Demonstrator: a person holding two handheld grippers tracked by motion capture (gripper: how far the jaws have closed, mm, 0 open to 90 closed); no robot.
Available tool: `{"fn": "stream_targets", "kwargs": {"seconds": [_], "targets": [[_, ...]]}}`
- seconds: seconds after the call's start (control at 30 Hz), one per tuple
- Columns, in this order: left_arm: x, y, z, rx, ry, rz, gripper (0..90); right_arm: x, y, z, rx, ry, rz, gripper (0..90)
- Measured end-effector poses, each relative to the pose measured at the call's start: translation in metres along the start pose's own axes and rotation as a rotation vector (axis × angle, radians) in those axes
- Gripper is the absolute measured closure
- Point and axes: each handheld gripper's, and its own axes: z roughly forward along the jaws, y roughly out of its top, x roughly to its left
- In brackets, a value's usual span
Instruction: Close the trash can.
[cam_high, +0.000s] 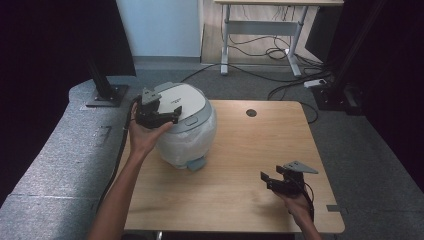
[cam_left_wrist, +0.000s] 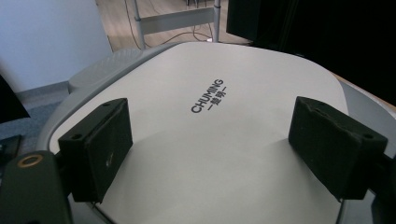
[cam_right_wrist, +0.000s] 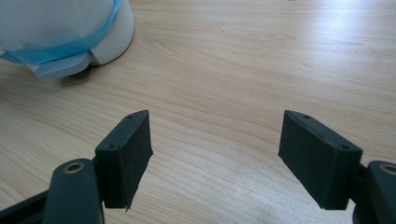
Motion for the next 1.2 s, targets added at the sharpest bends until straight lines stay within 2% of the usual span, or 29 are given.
{"fn": "stream_targets", "kwargs": {"seconds": [0.13,0.4,0.43,0.57,0.8,0.87,0.93,1.07,1.2], "targets": [[0.000,-0.001,0.000,-0.004,-0.003,-0.012,13.3,-0.001,0.000,-0.001,-0.002,-0.003,0.005,25.1],[-0.003,0.001,0.000,0.007,0.018,0.004,13.3,-0.003,0.000,-0.002,-0.012,0.009,0.025,25.1],[-0.004,-0.001,0.001,0.015,0.011,0.022,15.6,-0.004,0.000,-0.002,-0.011,0.010,0.026,25.1],[-0.012,-0.004,0.000,-0.003,-0.012,0.025,16.2,-0.004,0.001,-0.002,-0.011,0.013,0.026,25.1],[-0.009,0.001,0.002,0.018,-0.050,0.028,16.1,-0.005,0.001,-0.004,-0.015,0.016,0.033,25.1],[-0.006,0.000,0.000,0.007,-0.070,0.003,16.7,-0.007,0.001,-0.004,-0.016,0.017,0.036,25.1],[-0.001,-0.001,-0.003,-0.019,-0.120,-0.048,16.2,-0.009,0.002,-0.005,-0.017,0.018,0.043,25.1],[-0.001,-0.005,-0.011,-0.036,-0.130,-0.049,15.7,-0.012,0.002,-0.006,-0.019,0.020,0.055,25.1],[-0.004,-0.011,-0.028,-0.087,-0.134,-0.038,17.0,-0.013,0.002,-0.007,-0.023,0.017,0.056,25.1]]}}
